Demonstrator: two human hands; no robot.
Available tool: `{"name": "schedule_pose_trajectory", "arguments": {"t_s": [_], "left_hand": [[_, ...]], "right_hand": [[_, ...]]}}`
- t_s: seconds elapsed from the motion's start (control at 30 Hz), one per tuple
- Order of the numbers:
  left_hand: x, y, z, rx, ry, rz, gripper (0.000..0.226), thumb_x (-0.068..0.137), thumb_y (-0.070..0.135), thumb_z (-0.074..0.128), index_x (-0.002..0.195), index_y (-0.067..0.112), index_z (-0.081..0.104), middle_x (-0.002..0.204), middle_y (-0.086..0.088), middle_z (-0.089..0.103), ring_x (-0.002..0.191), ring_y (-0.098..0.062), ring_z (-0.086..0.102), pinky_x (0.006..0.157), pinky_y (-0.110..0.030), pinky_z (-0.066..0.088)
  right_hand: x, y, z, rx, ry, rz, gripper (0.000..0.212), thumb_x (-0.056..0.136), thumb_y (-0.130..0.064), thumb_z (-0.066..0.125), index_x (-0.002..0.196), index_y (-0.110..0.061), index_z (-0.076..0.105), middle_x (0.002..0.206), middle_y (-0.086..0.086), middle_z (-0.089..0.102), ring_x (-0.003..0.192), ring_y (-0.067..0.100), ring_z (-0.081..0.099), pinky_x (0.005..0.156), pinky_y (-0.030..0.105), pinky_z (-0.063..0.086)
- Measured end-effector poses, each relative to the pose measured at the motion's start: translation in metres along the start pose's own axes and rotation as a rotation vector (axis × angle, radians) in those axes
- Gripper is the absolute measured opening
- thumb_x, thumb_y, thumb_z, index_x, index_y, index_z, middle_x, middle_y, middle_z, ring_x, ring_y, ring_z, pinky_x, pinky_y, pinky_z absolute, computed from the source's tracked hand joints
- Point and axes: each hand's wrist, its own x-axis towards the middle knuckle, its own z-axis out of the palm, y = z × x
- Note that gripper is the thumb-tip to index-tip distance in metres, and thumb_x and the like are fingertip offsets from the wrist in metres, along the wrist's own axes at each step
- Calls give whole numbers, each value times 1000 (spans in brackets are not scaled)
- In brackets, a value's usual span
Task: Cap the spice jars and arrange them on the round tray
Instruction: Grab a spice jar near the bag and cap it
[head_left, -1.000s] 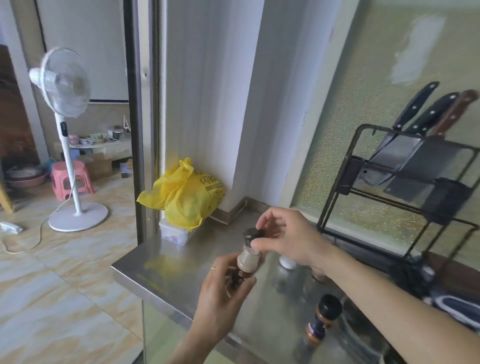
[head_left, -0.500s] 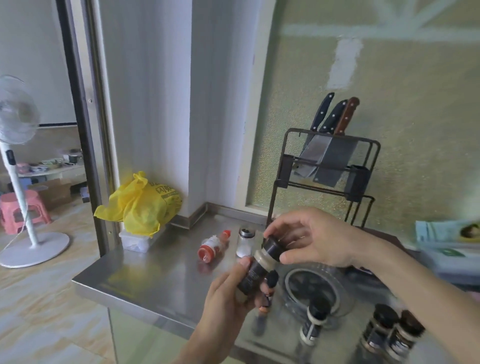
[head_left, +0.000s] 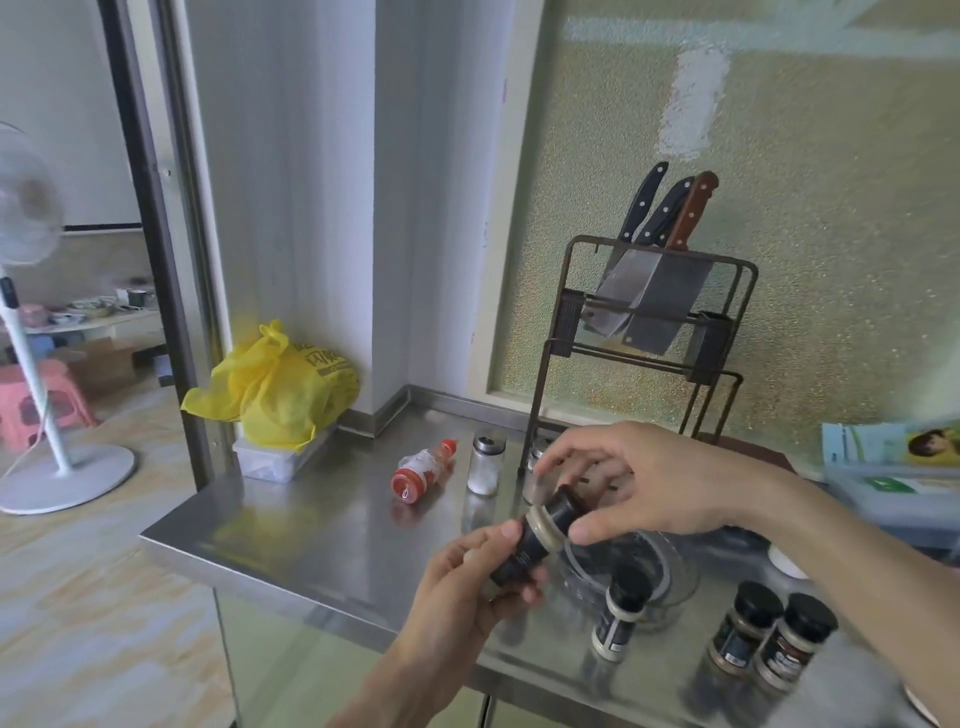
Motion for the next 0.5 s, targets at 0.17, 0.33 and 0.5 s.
{"name": "schedule_pose_trajectory", "arguments": {"t_s": [0.17, 0.33, 0.5], "left_hand": [[0, 9, 2, -63, 74, -103, 36, 89, 42, 68, 83, 7, 76, 63, -15, 59, 45, -19, 49, 58, -32, 44], [0, 8, -5, -159, 46, -179, 36, 89, 39, 69, 81, 6, 80, 68, -14, 65, 48, -15, 59, 61, -30, 59], [1, -4, -16, -197, -8, -56, 45, 73, 9, 86, 113, -3, 71, 109, -29, 69, 90, -29, 70, 93, -42, 61]], "right_hand": [[3, 3, 10, 81, 62, -95, 38, 82, -6, 84, 108, -32, 73, 111, -2, 76, 103, 15, 74, 100, 42, 58], [7, 2, 14, 71, 79, -116, 39, 80, -7, 86, 107, -33, 74, 110, -5, 77, 103, 12, 75, 101, 38, 57], [12, 2, 15, 127, 72, -52, 23, 82, -25, 86, 103, -24, 77, 96, 1, 81, 86, 17, 79, 89, 41, 63]]}}
